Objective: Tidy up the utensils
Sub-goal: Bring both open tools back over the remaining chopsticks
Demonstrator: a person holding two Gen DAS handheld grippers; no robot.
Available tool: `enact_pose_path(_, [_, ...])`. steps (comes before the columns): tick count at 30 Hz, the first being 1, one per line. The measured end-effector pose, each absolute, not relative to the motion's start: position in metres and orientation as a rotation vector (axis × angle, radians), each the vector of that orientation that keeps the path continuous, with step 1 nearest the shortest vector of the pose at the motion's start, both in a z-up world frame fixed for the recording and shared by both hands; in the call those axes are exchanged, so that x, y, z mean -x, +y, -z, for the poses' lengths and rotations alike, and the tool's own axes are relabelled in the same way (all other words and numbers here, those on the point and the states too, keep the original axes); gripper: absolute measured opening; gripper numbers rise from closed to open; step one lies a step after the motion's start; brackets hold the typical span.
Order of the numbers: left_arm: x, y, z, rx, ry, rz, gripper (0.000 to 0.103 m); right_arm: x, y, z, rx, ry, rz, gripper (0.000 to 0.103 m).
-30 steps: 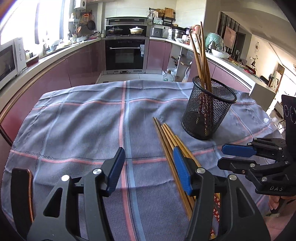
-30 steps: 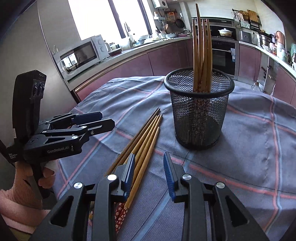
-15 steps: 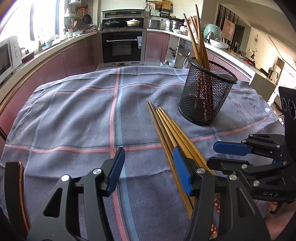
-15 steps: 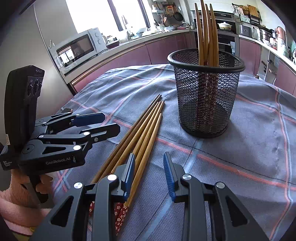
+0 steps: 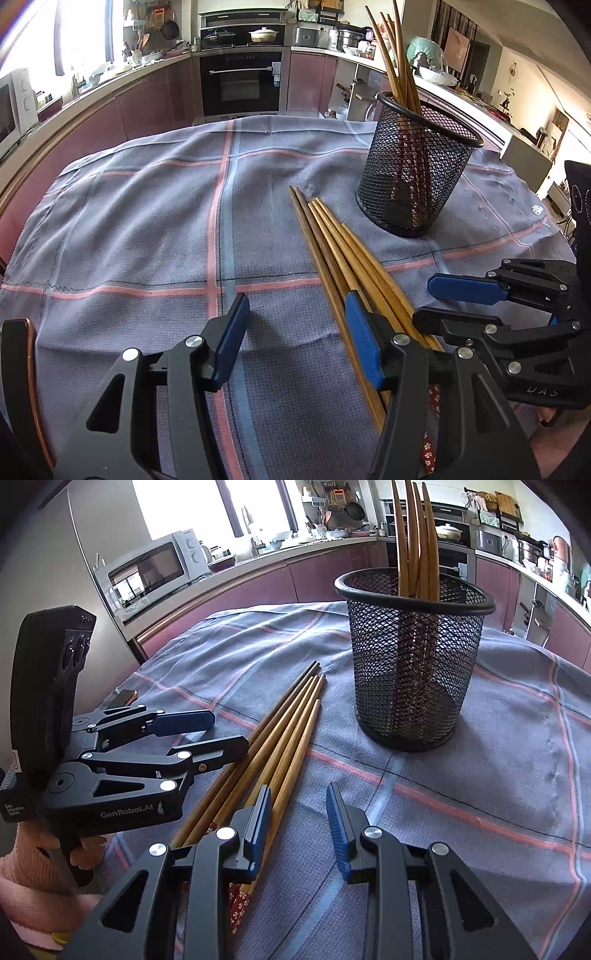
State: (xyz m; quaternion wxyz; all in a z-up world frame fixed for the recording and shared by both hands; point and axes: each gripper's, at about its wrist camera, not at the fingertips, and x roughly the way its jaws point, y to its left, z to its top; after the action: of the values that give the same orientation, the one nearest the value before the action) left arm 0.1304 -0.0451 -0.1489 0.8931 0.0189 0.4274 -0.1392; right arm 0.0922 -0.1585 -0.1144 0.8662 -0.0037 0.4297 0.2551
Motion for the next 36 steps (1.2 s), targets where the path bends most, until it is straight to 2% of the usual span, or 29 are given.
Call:
enact_pose_path(10, [-0.132,-0.043,0.150,-0.048,0.900,0.294,0.055,-0.094,-0.158,0.115,0.016,0.901,-0.526,0.029])
enact_pose_path(16, [-0.131,-0.042,0.149,-0.048,0.916,0.318,0.046,-0.096,-0.163,0.115,0.016,0.905,-0.510,0.029])
enact_pose_path(30, [-0.155,-0.051,0.151,-0.067,0.929,0.292,0.040,-0.100,-0.156,0.116,0.037,0.908,-0.502,0.029])
enact_pose_path(36, [-0.159,-0.051,0.150,-0.057,0.932,0.294,0.027,-0.104,-0.151,0.116,0.057,0.901,-0.487,0.029])
